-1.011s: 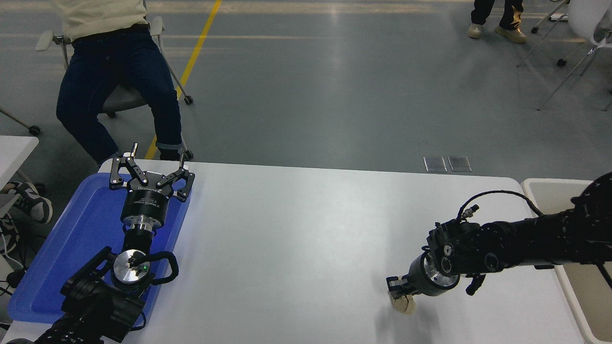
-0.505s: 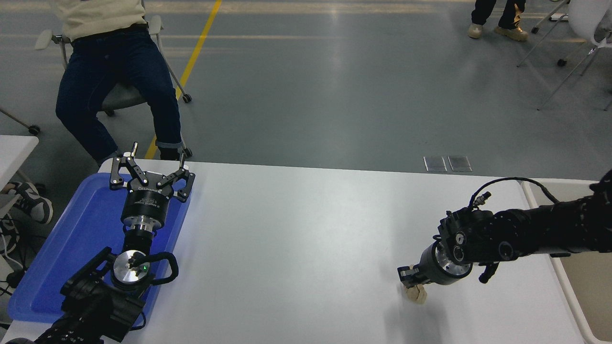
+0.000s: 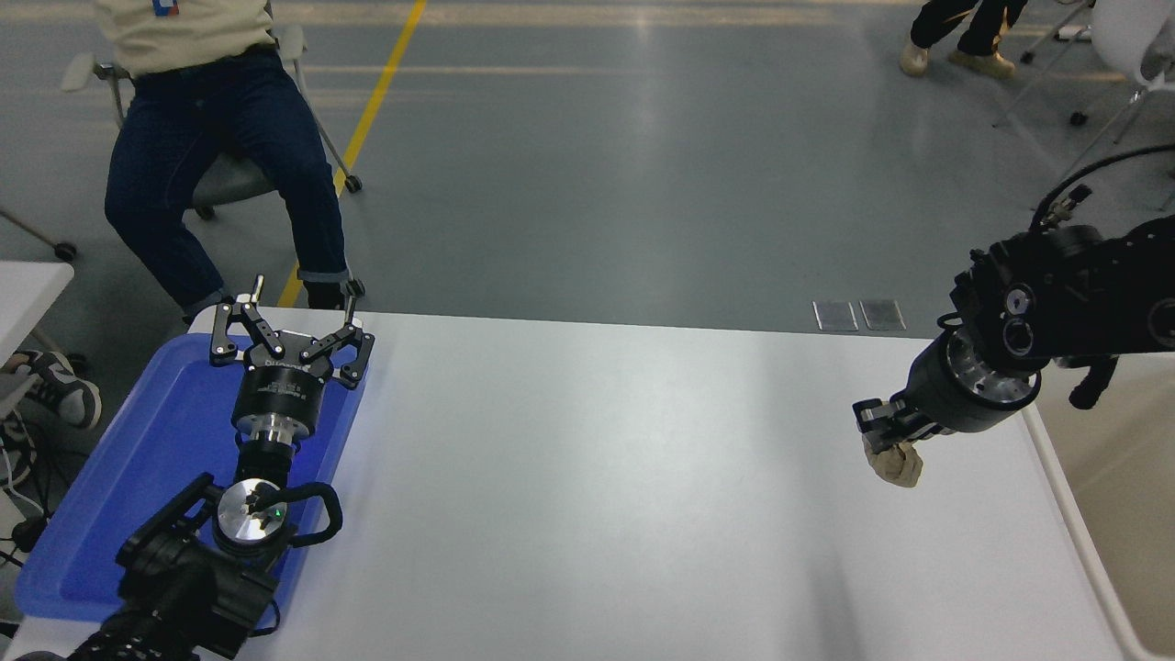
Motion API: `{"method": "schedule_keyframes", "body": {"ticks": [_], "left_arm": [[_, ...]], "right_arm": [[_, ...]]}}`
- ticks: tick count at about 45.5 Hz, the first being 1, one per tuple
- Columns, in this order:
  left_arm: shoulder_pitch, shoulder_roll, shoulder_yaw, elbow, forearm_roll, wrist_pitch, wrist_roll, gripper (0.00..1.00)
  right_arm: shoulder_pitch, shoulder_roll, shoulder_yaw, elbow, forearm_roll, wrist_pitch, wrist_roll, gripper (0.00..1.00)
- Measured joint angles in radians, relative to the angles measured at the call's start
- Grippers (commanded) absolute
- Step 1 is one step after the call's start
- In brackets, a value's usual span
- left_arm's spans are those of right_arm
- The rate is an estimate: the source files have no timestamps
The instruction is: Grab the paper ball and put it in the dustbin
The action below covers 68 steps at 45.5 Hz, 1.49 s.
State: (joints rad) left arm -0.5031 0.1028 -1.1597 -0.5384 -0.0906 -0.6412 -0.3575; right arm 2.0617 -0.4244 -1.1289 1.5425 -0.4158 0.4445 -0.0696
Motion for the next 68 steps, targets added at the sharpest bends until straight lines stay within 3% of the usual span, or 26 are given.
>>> {"method": "schedule_keyframes", "body": {"ticks": [17, 40, 52, 68], "left_arm": [[0.0, 0.0, 0.0, 0.0, 0.0, 0.0, 0.0, 1.0], [0.0, 0.0, 0.0, 0.0, 0.0, 0.0, 0.0, 1.0], [0.0, 0.001, 0.0, 0.0, -0.001, 0.0, 0.0, 1.0], [0.0, 0.001, 0.0, 0.0, -0.001, 0.001, 0.0, 1.0]], "right_arm": [[0.247, 0.025, -0.08, 0.093, 0.071, 0.075, 0.002, 0.0], [0.338, 0.002, -0.141, 0.12, 0.1, 0.101, 0.0, 0.0], [0.329, -0.143, -0.192, 0.093, 0.071, 0.107, 0.001, 0.0], [0.222, -0.428, -0.207, -0.12, -0.086, 0.182, 0.002, 0.0]]}}
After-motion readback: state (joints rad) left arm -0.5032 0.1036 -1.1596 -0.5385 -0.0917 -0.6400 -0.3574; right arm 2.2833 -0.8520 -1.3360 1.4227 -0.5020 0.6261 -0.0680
